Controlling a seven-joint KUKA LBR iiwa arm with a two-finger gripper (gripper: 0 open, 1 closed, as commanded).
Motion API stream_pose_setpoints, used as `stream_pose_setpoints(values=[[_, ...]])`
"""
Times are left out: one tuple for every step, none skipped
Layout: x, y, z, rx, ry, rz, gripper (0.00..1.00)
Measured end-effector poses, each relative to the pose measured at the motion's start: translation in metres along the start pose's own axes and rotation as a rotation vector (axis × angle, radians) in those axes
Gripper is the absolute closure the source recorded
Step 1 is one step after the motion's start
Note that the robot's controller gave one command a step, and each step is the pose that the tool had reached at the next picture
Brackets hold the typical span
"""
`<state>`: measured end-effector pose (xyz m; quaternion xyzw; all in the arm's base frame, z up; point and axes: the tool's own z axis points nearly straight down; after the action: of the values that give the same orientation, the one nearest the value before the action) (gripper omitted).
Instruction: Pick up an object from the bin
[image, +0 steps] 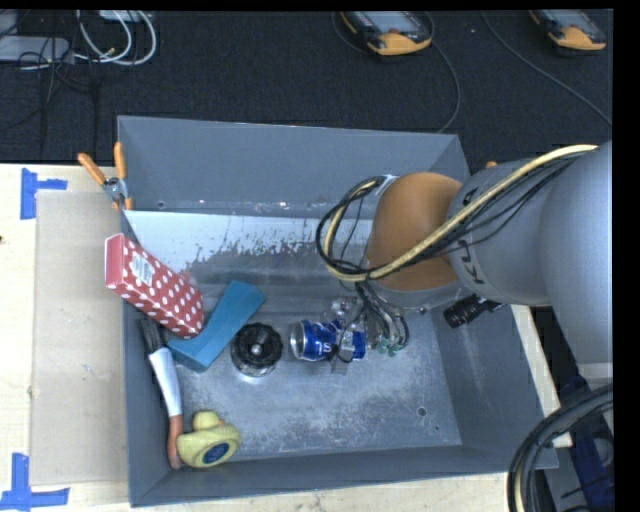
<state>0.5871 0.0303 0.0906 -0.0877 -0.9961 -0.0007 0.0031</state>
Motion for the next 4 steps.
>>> stream_pose_setpoints(values=[[0.0, 0.0, -0.011, 0.0, 0.001, 0.0, 1.0], [0.0, 0.0, -0.018, -0.001, -0.002, 0.001, 1.0], [0.0, 0.0, -0.023, 0.0, 0.001, 0.001, 1.0], [0.0, -0.001, -0.035, 0.0, 0.0, 0.001, 1.0]])
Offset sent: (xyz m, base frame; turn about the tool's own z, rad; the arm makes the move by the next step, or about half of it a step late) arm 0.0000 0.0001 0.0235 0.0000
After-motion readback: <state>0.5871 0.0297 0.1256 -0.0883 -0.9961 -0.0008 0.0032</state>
